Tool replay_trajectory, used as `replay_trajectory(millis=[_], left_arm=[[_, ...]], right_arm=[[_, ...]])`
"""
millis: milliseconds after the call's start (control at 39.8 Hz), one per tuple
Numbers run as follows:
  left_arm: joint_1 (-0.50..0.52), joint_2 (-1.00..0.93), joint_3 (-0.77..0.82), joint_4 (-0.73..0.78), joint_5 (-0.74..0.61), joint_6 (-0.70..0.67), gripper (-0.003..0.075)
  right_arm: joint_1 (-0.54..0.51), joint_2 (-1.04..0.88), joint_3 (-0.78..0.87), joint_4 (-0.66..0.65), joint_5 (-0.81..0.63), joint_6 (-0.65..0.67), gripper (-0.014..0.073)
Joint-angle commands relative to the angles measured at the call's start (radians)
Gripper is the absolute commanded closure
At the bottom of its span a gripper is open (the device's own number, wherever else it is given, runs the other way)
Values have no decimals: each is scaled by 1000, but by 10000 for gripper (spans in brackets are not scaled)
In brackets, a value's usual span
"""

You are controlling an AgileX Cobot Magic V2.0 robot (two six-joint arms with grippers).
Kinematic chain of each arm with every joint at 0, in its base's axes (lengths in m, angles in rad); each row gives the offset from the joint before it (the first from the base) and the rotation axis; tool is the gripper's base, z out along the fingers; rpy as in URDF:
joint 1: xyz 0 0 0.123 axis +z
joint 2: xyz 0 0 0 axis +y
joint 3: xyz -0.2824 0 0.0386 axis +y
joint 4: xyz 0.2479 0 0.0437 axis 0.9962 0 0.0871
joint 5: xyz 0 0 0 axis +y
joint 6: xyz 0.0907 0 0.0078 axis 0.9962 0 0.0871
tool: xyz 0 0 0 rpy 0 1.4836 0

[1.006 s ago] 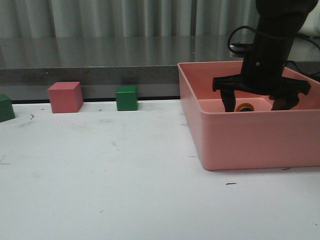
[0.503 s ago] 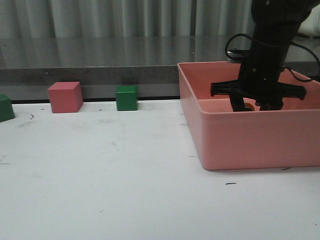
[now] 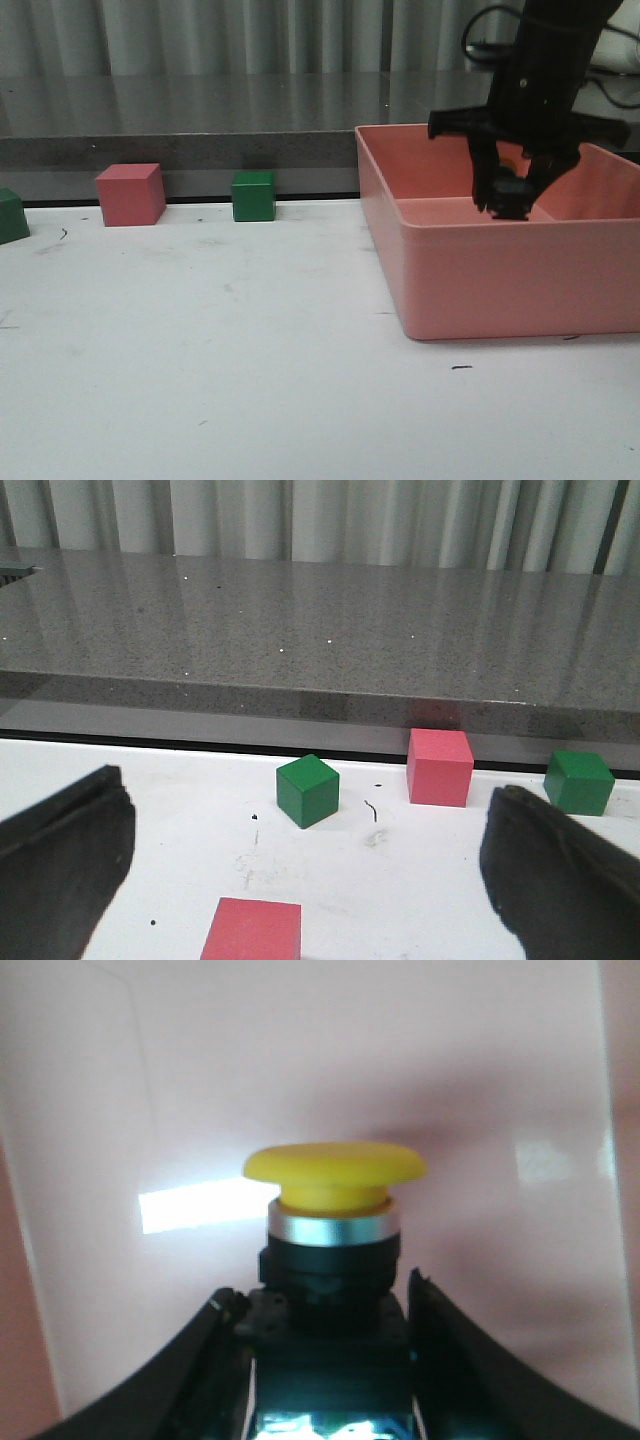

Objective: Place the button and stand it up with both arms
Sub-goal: 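Lift the button out of the bin and carry it toward the left gripper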

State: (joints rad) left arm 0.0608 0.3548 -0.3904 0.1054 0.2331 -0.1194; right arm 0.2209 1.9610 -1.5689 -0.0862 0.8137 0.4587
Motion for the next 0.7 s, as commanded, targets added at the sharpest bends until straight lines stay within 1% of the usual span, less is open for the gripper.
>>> replay_trajectory(millis=[0,126,277,352,478,679], left_arm=[[-6,14,-38,-7,-74,-3,48],[-6,14,-38,-7,-74,-3,48],[-6,14,-38,-7,-74,-3,48],[-6,14,-38,-7,-74,-3,48],[-6,14,-38,-7,-74,-3,48],[-6,14,-38,-7,-74,-3,48]], right_arm=[[8,-123,-34,-17,-6,-5,359],[47,-182,-34,-15,27,-5,359],[145,-222,-38,-15,74,-10,359],[212,-222,-57,-15,89,-10,359],[311,-213,-96,-5,74,-9,359],[416,-134,-213,63,96,-9,359]])
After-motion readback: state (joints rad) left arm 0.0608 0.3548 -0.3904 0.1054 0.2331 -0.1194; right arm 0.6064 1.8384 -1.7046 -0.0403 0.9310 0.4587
